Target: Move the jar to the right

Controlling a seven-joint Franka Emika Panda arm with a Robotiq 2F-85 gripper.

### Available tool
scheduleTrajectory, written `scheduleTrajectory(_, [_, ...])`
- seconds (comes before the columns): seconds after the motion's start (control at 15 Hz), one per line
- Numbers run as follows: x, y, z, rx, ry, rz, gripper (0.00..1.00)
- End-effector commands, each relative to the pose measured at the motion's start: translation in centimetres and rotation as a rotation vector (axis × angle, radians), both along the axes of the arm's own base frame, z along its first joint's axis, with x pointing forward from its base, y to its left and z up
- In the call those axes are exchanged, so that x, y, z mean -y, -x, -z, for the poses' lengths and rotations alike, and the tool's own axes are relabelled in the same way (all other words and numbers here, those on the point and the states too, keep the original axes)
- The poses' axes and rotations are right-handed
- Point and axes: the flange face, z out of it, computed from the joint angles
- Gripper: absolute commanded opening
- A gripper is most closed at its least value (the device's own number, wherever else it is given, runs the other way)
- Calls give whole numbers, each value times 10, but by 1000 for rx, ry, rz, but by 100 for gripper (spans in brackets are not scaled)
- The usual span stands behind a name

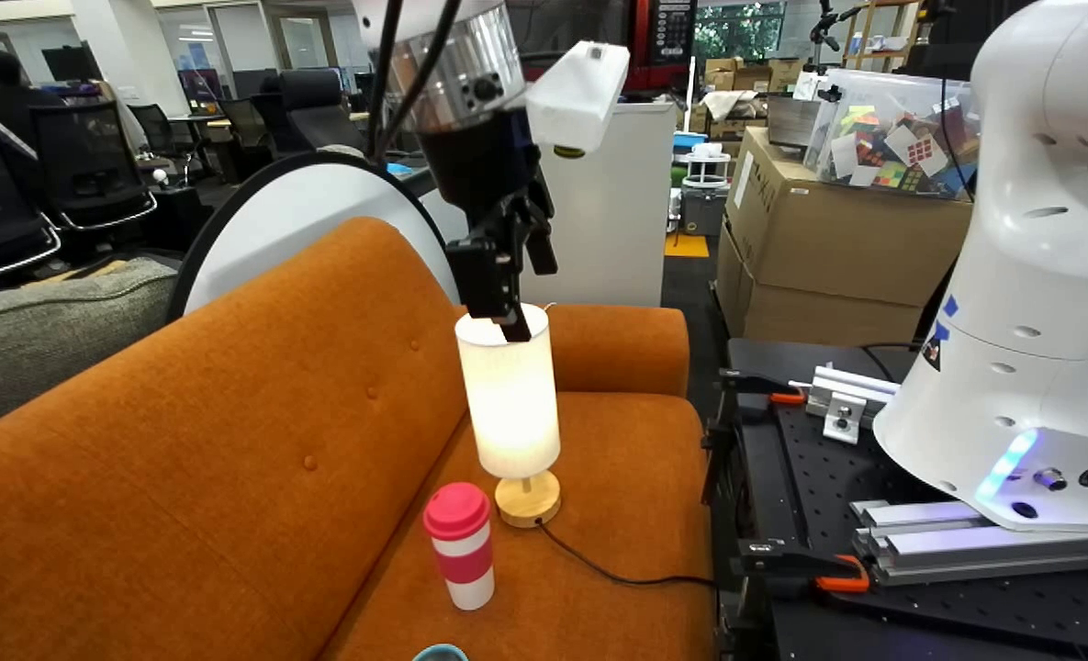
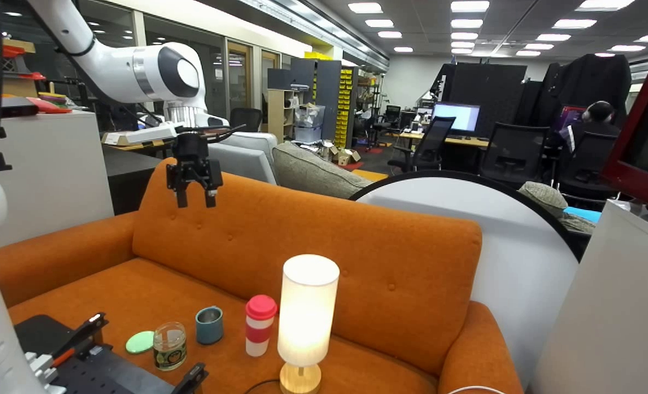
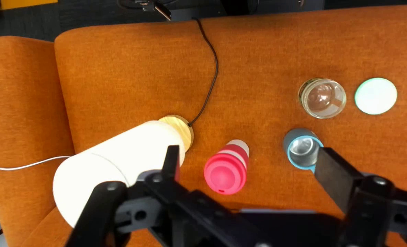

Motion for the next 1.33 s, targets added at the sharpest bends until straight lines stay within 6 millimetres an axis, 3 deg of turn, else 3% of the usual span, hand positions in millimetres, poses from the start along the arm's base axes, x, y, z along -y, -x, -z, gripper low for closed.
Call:
scheduleTrajectory(0.0, [-3, -8, 22, -136, 1, -85, 100])
scheduleTrajectory(0.07, [0, -2, 19, -70, 1, -37, 100])
scheduleTrajectory(0.2, [-1, -2, 26, -86, 0, -41, 100])
scheduleTrajectory(0.6, [-1, -3, 21, -75, 0, -40, 100])
scheduleTrajectory(1.0, [-17, -8, 38, -30, -38, -190, 100])
scheduleTrajectory(1.27, [-24, -10, 64, -33, -56, -310, 100])
